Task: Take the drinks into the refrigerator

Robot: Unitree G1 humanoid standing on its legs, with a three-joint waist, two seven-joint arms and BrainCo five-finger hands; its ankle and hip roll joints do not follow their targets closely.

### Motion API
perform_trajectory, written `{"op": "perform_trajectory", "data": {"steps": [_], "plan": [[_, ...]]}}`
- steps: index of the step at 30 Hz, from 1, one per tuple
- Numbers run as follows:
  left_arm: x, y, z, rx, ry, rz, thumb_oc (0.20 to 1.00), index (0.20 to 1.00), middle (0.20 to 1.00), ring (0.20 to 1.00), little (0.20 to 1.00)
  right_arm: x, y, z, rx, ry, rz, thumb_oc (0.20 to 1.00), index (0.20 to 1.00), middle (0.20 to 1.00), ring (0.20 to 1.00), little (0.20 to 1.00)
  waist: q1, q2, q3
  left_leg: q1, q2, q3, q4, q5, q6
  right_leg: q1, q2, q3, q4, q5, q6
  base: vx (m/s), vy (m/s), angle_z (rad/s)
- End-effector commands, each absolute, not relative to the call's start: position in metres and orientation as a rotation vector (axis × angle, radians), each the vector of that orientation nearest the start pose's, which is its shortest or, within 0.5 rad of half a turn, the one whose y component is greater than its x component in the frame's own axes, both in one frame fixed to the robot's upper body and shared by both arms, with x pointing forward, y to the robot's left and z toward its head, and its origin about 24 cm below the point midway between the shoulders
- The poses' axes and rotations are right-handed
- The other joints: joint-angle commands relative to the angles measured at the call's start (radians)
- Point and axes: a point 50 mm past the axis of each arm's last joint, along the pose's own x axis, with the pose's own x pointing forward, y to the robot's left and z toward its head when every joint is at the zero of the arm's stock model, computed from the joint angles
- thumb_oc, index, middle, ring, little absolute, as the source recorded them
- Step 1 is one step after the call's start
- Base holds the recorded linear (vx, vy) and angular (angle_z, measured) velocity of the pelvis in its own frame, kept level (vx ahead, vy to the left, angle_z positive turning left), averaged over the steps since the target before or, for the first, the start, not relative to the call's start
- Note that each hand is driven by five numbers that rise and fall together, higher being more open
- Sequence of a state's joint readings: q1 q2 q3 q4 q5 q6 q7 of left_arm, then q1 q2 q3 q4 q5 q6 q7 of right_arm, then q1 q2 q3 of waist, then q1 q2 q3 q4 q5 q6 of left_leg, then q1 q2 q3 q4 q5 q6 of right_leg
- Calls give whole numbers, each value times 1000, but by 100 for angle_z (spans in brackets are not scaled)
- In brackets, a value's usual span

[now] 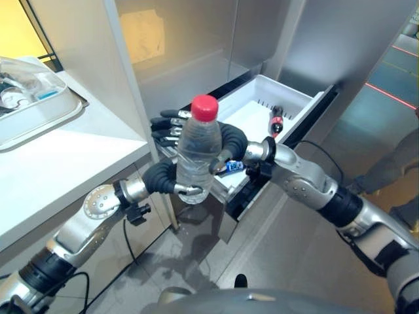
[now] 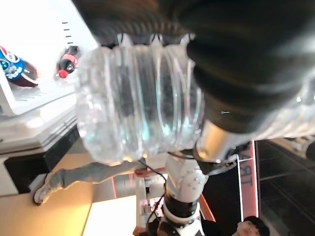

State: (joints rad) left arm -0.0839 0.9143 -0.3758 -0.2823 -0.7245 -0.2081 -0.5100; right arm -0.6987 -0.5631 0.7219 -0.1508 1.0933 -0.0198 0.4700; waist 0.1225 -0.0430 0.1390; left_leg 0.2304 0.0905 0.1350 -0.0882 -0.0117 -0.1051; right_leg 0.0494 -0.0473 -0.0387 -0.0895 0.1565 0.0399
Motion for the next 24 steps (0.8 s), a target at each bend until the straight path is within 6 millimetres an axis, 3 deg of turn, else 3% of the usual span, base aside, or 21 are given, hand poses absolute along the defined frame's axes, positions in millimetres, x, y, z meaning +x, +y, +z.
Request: {"op": "perform_trajectory", "data": {"steps": [1, 15, 16, 24], "plan": [[234, 158, 165, 140, -384, -996, 200, 200, 200, 200, 200, 233, -14, 221, 303, -371, 1617, 1000, 1000, 1000, 1000, 1000, -5, 2, 3, -22, -50, -36, 1, -51, 74, 38, -33, -79, 141, -140, 52, 0, 0, 0], [237, 162, 169, 172, -413, -954, 200, 200, 200, 200, 200, 230, -13, 216, 330, -347, 1633, 1000, 1000, 1000, 1000, 1000, -5, 8, 7, -25, -51, -37, 1, -50, 75, 37, -36, -84, 143, -140, 55, 0, 0, 0], [237, 162, 169, 173, -414, -953, 200, 200, 200, 200, 200, 230, -13, 216, 329, -344, 1634, 200, 200, 200, 200, 200, -5, 9, 7, -25, -51, -37, 1, -50, 75, 36, -36, -84, 144, -140, 55, 0, 0, 0], [236, 163, 170, 181, -420, -950, 200, 200, 200, 200, 200, 230, -14, 212, 309, -323, 1633, 200, 200, 200, 200, 200, -6, 13, 9, -23, -51, -40, 1, -51, 75, 35, -37, -85, 147, -143, 55, 0, 0, 0]]}}
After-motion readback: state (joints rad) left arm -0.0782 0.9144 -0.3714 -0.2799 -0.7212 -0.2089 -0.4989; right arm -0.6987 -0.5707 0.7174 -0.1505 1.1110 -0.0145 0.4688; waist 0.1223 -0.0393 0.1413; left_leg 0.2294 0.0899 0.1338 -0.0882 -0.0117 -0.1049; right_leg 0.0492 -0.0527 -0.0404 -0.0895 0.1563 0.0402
